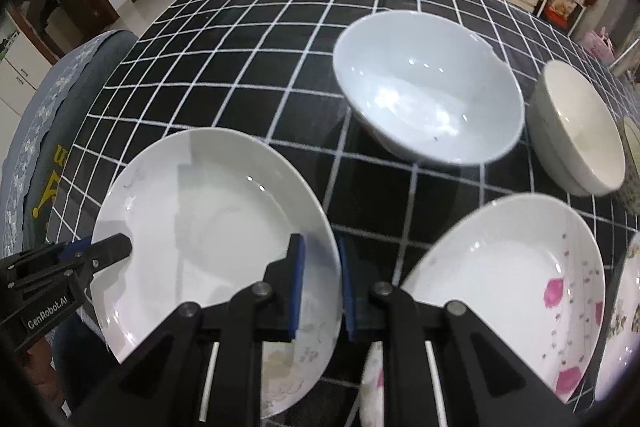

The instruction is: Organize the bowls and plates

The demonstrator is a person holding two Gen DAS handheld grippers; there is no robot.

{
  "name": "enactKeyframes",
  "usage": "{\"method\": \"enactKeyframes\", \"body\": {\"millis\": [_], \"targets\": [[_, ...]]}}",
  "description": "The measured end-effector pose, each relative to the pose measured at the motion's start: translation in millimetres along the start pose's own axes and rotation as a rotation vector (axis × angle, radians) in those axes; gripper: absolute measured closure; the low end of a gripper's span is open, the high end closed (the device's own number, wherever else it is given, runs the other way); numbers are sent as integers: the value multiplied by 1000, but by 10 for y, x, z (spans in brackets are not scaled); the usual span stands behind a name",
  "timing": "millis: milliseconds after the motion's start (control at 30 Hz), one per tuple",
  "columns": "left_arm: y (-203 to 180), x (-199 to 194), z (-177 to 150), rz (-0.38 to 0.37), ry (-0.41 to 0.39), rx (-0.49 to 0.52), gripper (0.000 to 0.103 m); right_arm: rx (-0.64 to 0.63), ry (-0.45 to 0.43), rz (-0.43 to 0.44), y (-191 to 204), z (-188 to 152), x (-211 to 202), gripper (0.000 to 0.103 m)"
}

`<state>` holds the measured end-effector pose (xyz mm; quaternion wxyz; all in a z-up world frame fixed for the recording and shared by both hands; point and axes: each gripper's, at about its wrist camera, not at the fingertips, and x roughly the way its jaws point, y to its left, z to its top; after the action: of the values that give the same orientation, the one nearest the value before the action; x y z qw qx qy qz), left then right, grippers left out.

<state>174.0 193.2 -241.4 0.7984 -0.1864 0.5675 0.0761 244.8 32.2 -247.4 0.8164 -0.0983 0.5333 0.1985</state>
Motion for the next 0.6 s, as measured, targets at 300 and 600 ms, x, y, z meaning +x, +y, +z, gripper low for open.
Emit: {"method": "enactKeyframes", "body": {"millis": [300, 600], "targets": [[39, -104, -10, 29, -32, -1, 89, -8, -30, 3, -6, 19, -101, 84], [-37, -600, -10, 44, -110, 4, 89, -2, -121, 15, -56, -1, -576, 84]]}}
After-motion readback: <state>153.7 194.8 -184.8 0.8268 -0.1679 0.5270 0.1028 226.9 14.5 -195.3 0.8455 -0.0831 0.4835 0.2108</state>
